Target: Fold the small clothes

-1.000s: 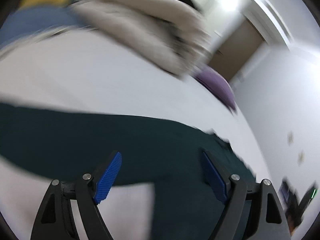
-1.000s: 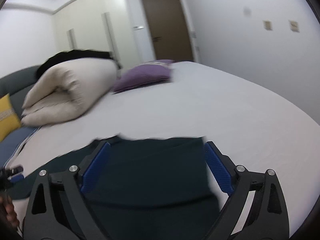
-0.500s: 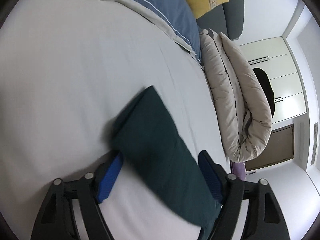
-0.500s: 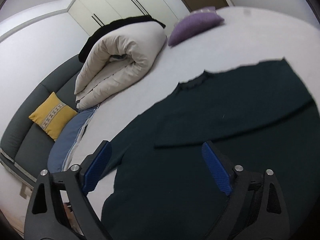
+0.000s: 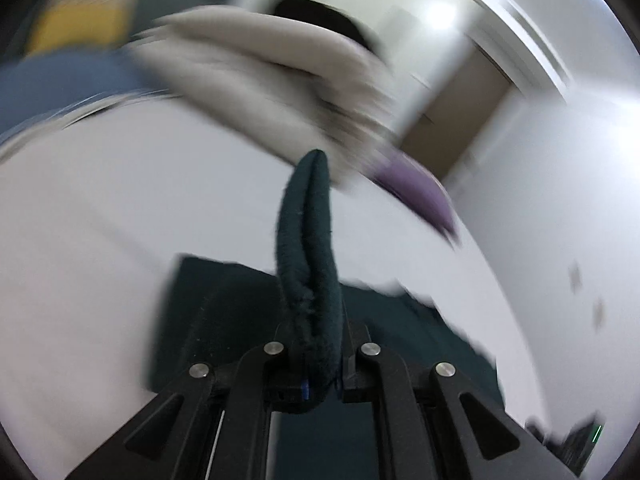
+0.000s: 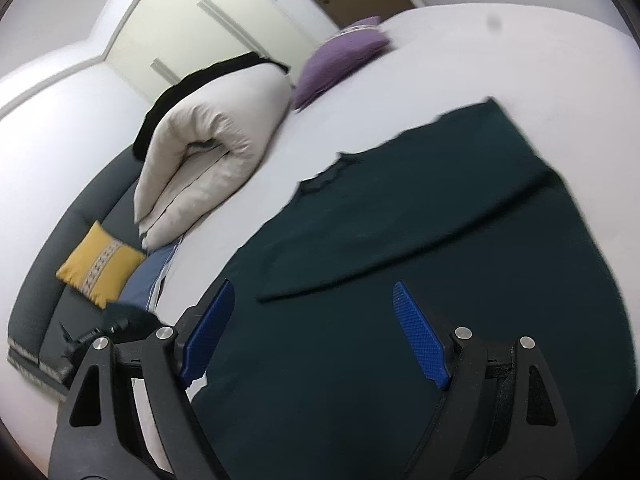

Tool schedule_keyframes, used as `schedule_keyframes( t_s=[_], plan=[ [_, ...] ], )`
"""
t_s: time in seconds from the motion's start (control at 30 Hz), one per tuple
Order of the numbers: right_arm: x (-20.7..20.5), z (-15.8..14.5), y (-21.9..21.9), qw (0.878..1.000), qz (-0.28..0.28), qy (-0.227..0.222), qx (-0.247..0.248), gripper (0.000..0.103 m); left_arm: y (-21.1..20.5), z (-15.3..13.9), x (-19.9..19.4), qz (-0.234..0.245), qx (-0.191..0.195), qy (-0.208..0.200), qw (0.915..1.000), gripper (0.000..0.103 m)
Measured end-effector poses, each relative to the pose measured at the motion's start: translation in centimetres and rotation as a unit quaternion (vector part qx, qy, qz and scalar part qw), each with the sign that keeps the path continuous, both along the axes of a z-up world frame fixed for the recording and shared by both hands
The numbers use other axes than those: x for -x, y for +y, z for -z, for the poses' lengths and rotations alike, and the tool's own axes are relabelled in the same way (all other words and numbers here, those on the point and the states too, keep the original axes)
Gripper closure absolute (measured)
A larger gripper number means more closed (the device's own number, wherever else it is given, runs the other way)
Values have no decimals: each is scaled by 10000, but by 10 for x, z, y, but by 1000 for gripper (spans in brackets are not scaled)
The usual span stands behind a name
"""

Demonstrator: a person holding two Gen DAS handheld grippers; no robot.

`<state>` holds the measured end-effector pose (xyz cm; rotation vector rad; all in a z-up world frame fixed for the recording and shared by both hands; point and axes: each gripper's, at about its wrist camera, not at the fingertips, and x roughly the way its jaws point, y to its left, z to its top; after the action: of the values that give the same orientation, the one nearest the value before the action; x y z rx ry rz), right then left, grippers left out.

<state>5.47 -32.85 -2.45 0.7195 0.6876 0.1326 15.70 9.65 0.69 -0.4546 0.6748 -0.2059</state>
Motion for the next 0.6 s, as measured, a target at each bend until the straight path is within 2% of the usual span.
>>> schedule_keyframes(
  t_s=[0.07,0.13,0.2,0.23,0.27,0.3,0.33,0.37,0.43,0.5,0.6],
  plan=[
    [10,6,-19,9998,173,37,-53,22,-68,9,0,573,-323,49,9978,94],
    [18,11,-35,9994,322,76,-103,22,-132,33,-1,1122,-471,248,9923,91],
    [28,20,-58,9984,517,158,-160,22,-188,64,-2,1599,-805,515,9825,76],
    [31,24,-67,9979,584,224,-175,22,-203,76,-3,1759,-910,673,9779,62],
    [33,29,-74,9973,638,319,-194,22,-217,91,-4,1902,-1021,929,9720,53],
    [34,37,-84,9962,675,493,-237,21,-219,95,-1,1902,-1040,960,9715,50],
    [34,41,-90,9957,683,569,-275,21,-218,96,7,1892,-1017,899,9725,40],
    [33,47,-96,9950,682,652,-331,21,-213,93,11,1867,-980,862,9737,25],
    [27,55,-99,9943,619,786,-362,21,-197,81,25,1811,-908,709,9767,12],
    [11,60,-89,9952,395,800,-403,21,-171,66,41,1777,-844,405,9796,9],
    [-16,61,-65,9957,-49,782,-488,21,-121,51,51,1411,-681,320,9871,10]
  ],
)
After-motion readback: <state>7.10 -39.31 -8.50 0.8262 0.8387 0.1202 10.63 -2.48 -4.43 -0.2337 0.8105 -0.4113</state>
